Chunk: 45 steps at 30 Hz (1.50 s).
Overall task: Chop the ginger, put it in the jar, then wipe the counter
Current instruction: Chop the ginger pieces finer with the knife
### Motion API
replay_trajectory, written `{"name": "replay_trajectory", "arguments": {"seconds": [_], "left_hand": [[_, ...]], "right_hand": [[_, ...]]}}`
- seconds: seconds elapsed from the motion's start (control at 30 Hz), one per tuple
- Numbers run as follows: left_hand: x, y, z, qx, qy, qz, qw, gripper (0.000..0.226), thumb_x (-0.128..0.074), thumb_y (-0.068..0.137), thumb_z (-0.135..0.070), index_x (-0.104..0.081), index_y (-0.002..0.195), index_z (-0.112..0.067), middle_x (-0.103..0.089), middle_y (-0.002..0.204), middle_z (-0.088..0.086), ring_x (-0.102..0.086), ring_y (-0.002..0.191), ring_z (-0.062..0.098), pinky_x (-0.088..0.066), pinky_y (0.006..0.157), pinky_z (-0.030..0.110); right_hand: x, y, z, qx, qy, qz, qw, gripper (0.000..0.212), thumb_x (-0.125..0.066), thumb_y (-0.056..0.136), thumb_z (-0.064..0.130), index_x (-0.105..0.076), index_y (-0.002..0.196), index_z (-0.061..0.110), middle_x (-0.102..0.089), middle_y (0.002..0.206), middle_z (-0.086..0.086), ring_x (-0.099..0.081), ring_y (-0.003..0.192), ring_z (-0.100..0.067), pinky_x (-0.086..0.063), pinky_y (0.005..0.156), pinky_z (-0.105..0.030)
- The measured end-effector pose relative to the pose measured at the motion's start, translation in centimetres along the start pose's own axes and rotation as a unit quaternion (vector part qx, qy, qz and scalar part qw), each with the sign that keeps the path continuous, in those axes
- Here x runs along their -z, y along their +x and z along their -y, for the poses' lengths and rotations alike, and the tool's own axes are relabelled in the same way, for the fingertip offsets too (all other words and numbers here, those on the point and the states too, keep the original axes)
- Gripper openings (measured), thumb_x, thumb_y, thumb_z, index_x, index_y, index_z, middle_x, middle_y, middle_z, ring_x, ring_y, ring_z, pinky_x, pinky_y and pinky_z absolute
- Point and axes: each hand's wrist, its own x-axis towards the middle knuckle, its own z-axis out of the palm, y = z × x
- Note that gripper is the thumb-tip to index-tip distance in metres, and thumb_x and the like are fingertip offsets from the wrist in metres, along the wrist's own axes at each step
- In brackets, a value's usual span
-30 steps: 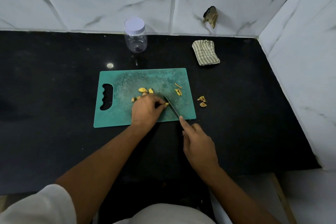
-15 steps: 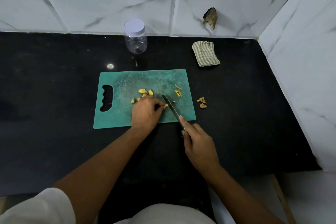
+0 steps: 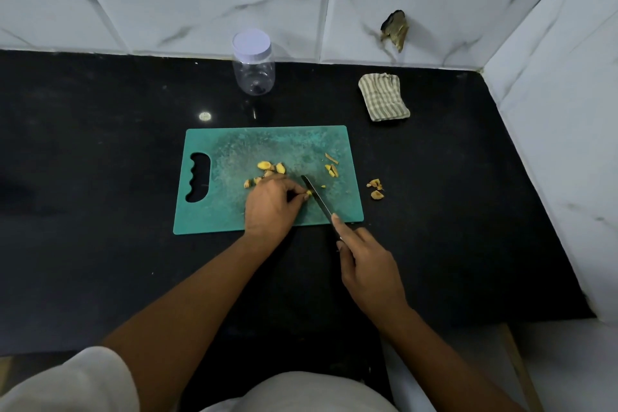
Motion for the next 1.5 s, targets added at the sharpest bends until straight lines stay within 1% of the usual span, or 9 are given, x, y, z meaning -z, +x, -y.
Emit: {"name": "replay_trajectory", "arguments": {"seconds": [0.2,0.33,0.63,0.77,0.97,1.07,1.13,1.27,1.5], "left_hand": [[-0.1,0.0,0.4,0.001,-0.015,0.003,1.0,0.006,-0.081,0.086,-0.027,-0.082,0.09,-0.023,-0.073,0.089,-0.01,-0.063,0.079,0.006,-0.055,0.071,0.031],[0.0,0.0,0.4,0.01,-0.019,0.0,1.0,0.006,-0.082,0.085,-0.029,-0.081,0.088,-0.024,-0.072,0.088,-0.01,-0.063,0.078,0.007,-0.053,0.07,0.029],[0.2,0.0,0.2,0.009,-0.009,0.004,1.0,0.005,-0.081,0.086,-0.026,-0.081,0.09,-0.023,-0.071,0.091,-0.011,-0.059,0.077,0.004,-0.048,0.069,0.024],[0.0,0.1,0.3,0.013,-0.008,0.003,1.0,0.005,-0.082,0.085,-0.026,-0.081,0.09,-0.023,-0.071,0.091,-0.01,-0.059,0.078,0.005,-0.043,0.069,0.023],[-0.1,-0.1,0.6,0.003,-0.013,0.003,1.0,0.003,-0.082,0.085,-0.024,-0.08,0.087,-0.023,-0.069,0.088,-0.01,-0.062,0.078,0.008,-0.053,0.071,0.03],[-0.1,-0.2,0.6,-0.006,-0.013,0.0,1.0,0.004,-0.081,0.086,-0.023,-0.08,0.089,-0.023,-0.069,0.088,-0.009,-0.062,0.079,0.01,-0.054,0.072,0.032],[-0.1,-0.2,0.6,-0.006,-0.012,-0.001,1.0,0.003,-0.081,0.086,-0.024,-0.08,0.089,-0.023,-0.07,0.089,-0.009,-0.062,0.079,0.009,-0.055,0.072,0.032],[0.0,-0.1,0.6,0.006,-0.011,0.005,1.0,0.004,-0.079,0.087,-0.027,-0.081,0.09,-0.026,-0.072,0.092,-0.01,-0.063,0.081,0.008,-0.056,0.074,0.033],[0.1,-0.4,1.0,-0.003,-0.028,0.011,1.0,0.014,-0.081,0.086,-0.028,-0.081,0.1,-0.026,-0.07,0.095,-0.009,-0.064,0.083,0.007,-0.054,0.075,0.026]], "right_hand": [[-0.3,0.8,1.0,-0.013,-0.04,0.004,0.999,0.056,-0.05,0.105,0.02,-0.038,0.157,0.036,-0.056,0.102,0.002,-0.06,0.073,-0.022,-0.054,0.065,-0.045],[0.1,0.4,0.6,-0.032,0.044,-0.036,0.998,0.052,-0.053,0.105,0.019,-0.045,0.155,0.033,-0.057,0.099,0.007,-0.059,0.078,-0.012,-0.053,0.067,-0.039],[0.3,0.2,0.4,0.008,0.025,-0.02,0.999,0.056,-0.057,0.103,0.015,-0.046,0.154,0.034,-0.054,0.095,0.012,-0.055,0.073,-0.008,-0.052,0.061,-0.038],[0.2,0.3,0.3,0.008,0.015,-0.018,1.0,0.056,-0.056,0.102,0.015,-0.046,0.154,0.035,-0.053,0.094,0.011,-0.056,0.073,-0.01,-0.052,0.062,-0.04],[-0.4,0.3,0.6,0.006,-0.051,0.003,0.999,0.059,-0.05,0.103,0.02,-0.037,0.157,0.038,-0.056,0.101,0.005,-0.062,0.075,-0.021,-0.054,0.062,-0.043],[-0.6,0.5,1.4,-0.004,-0.076,0.001,0.997,0.059,-0.053,0.103,0.018,-0.038,0.157,0.035,-0.057,0.102,0.001,-0.061,0.07,-0.023,-0.051,0.059,-0.04],[-0.5,0.6,1.3,-0.006,-0.059,-0.002,0.998,0.057,-0.052,0.103,0.019,-0.04,0.157,0.035,-0.058,0.103,0.001,-0.062,0.073,-0.022,-0.051,0.061,-0.038],[0.2,0.6,0.1,-0.023,0.068,-0.037,0.997,0.052,-0.055,0.103,0.018,-0.048,0.152,0.034,-0.062,0.103,0.006,-0.063,0.089,-0.012,-0.055,0.077,-0.038],[0.4,0.0,0.3,-0.003,0.054,-0.031,0.998,0.053,-0.056,0.103,0.017,-0.048,0.152,0.034,-0.059,0.099,0.009,-0.06,0.083,-0.007,-0.054,0.07,-0.038]]}}
